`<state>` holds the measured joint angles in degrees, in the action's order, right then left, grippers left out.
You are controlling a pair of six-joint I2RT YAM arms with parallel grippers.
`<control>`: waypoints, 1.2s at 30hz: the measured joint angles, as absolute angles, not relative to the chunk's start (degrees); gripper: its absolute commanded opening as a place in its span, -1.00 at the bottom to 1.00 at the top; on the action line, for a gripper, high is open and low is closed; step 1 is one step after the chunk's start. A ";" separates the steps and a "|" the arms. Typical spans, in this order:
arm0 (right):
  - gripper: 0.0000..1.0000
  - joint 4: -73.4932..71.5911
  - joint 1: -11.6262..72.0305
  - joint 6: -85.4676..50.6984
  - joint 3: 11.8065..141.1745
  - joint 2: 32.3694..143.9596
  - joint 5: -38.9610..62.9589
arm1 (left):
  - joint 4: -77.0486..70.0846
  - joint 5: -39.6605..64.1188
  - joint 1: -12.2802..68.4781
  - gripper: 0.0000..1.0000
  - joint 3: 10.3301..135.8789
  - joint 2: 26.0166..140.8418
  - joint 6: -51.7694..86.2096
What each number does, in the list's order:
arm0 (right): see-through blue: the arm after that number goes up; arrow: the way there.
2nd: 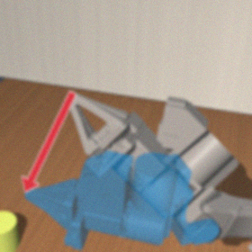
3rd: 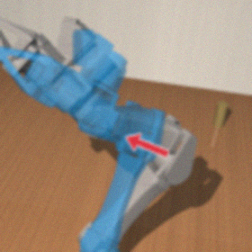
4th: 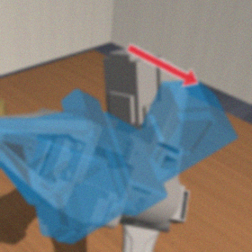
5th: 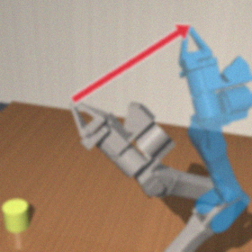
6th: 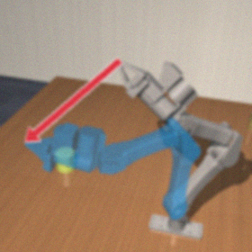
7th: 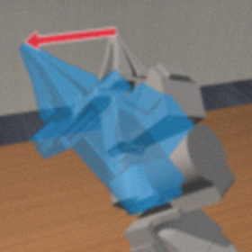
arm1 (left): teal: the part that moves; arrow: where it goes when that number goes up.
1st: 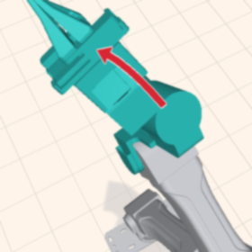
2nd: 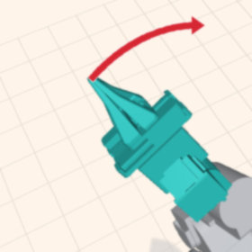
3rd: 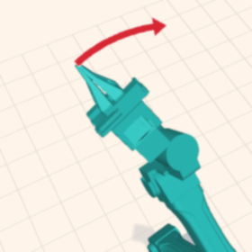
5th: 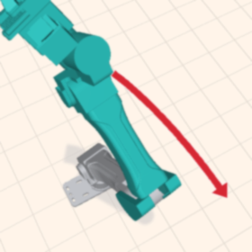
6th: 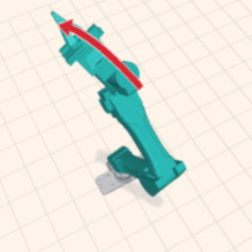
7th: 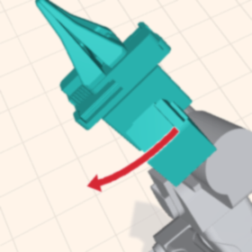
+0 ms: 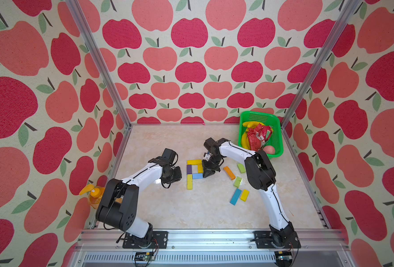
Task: Assemble the letter p with building blocks
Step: Adjust the building block at the center of the board, then move the building block to the center of the board.
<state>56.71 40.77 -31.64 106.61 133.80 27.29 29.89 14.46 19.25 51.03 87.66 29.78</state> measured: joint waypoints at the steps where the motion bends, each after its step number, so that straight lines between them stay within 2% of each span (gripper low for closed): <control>1: -0.75 56.71 40.80 -31.64 106.61 133.80 27.29 | 29.89 14.46 19.25 -0.54 51.03 87.88 29.76; 7: -0.59 57.10 40.88 -31.62 106.76 133.75 27.20 | 29.89 14.48 19.03 -0.52 50.98 88.77 28.97; 12: -0.36 58.33 40.80 -31.55 106.89 132.31 23.88 | 29.93 14.46 18.83 -0.34 50.98 88.75 28.84; 15: -0.08 59.02 40.49 -30.79 106.91 129.71 20.78 | 30.04 14.48 18.76 -0.20 51.09 88.38 28.69; 18: 0.22 59.75 39.66 -29.28 106.41 125.73 17.04 | 30.17 14.50 18.79 -0.16 51.51 87.90 28.73; 20: 0.32 59.92 38.46 -27.66 104.29 122.37 14.55 | 30.17 14.63 18.79 -0.13 52.03 87.64 28.73; 24: 0.51 60.51 35.22 -25.30 98.76 118.56 9.91 | 30.20 14.90 19.35 0.04 53.01 87.61 28.73; 29: 0.57 61.06 32.82 -22.24 94.35 119.02 5.37 | 30.41 15.05 20.73 0.23 54.04 87.61 28.77; 36: 0.58 60.99 33.26 -19.75 93.97 120.16 1.54 | 31.05 14.96 21.71 0.25 55.37 87.61 28.75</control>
